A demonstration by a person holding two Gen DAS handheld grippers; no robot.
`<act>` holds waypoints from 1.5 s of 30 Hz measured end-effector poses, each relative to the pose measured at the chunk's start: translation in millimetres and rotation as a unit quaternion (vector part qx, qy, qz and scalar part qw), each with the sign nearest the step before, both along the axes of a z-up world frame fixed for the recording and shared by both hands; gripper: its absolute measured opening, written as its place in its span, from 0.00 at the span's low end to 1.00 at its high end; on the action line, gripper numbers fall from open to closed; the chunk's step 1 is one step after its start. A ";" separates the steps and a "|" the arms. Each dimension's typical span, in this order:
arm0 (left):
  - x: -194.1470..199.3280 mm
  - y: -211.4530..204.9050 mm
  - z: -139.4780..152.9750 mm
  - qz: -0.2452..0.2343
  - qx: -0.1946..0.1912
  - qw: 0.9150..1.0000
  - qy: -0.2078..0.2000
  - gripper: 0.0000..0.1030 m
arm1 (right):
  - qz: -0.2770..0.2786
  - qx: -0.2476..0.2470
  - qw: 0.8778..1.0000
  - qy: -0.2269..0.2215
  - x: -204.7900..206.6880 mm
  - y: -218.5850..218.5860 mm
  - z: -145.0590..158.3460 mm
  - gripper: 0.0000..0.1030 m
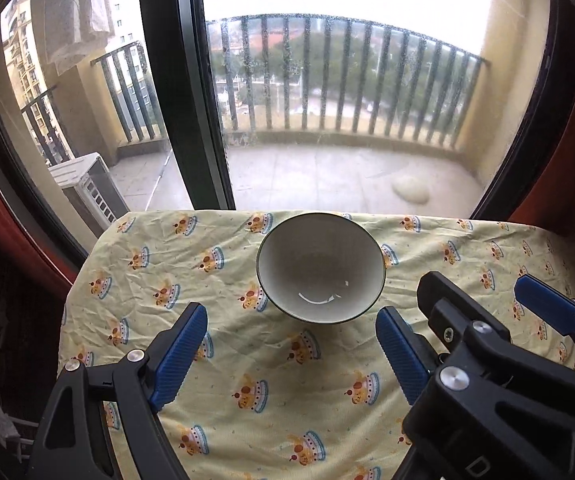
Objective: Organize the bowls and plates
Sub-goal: 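Move both grippers to the rim of the large green-rimmed bowl, then close both grippers on the rim of the nested green-rimmed bowls, then lift the nested bowls with both grippers and carry them toward the plate stack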
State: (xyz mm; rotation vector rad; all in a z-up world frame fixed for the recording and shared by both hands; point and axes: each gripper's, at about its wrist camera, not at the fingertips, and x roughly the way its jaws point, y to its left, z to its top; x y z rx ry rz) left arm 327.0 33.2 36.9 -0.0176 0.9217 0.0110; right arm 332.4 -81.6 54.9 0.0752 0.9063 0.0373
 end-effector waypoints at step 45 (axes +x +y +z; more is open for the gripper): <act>109.5 20.1 -99.8 -0.017 0.000 0.999 0.042 0.23 | -0.039 -0.009 0.998 0.040 116.9 21.7 -106.6 0.24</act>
